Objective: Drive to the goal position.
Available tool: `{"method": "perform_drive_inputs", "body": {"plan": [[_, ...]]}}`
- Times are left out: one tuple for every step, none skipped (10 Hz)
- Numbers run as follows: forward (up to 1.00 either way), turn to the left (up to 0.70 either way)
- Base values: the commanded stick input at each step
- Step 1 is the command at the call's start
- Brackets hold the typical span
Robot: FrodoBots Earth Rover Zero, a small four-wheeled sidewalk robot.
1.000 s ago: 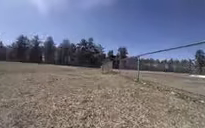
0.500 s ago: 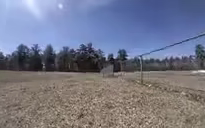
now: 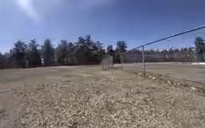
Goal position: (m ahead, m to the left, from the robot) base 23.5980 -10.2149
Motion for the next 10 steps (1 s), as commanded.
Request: {"method": "perform_drive_inputs", "body": {"plan": [[0.70, -0.23], [0.70, -0.09], [0.70, 0.00], [0.70, 0.00], [0.70, 0.00], [0.70, 0.00], [0.70, 0.00], [0.70, 0.00], [0.70, -0.10], [0.70, -0.25]]}}
